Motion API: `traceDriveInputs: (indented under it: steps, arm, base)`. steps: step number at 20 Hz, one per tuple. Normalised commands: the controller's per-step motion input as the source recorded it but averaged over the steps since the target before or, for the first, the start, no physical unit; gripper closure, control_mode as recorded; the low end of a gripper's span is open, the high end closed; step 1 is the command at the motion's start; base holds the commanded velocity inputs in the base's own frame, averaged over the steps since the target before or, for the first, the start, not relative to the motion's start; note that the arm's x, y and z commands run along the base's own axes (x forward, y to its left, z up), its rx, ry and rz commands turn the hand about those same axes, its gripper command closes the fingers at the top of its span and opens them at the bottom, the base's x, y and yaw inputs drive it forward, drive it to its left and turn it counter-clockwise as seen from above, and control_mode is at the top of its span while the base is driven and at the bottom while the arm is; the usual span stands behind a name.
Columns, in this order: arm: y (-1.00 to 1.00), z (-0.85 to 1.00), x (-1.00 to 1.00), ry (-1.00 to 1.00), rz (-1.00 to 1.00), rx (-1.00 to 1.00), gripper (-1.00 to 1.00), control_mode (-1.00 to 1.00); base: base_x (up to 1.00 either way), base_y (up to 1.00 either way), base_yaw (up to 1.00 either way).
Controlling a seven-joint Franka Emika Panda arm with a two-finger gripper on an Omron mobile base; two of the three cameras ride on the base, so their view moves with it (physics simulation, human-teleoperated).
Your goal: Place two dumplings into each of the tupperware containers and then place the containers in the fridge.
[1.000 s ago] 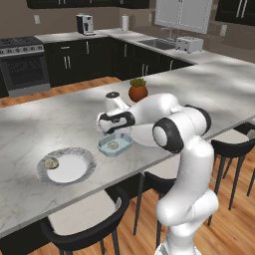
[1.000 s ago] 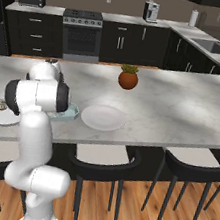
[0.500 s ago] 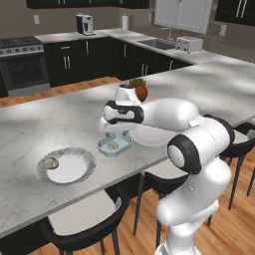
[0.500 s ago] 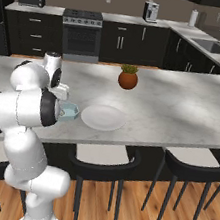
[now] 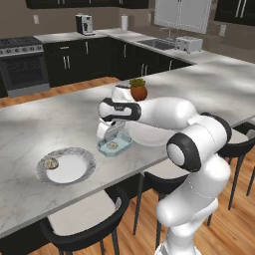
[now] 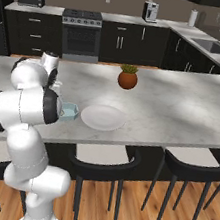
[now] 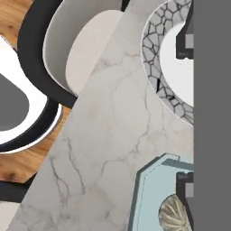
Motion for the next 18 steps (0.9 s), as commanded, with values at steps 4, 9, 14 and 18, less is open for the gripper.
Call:
traceDriveInputs:
  steps: [4,9,14,18]
  arm:
    - [0.81,0.1,0.0,0.12,0.49,-0.05,-1.0,-1.0]
    - [0.92,0.05,-0.05,-0.05,0.16,-0.02,-1.0,-1.0]
    - [0.5,-0.25,-0.1,-0.44,0.07,-0.01,-1.0,-1.0]
    - [0.23,-0.44,-0.31,-0.62,0.05,0.0,-1.0,-1.0]
  base:
    - [0.0,0.0,0.0]
    - [0.0,0.0,0.0]
    - [0.0,0.0,0.0]
    - [0.0,0.0,0.0]
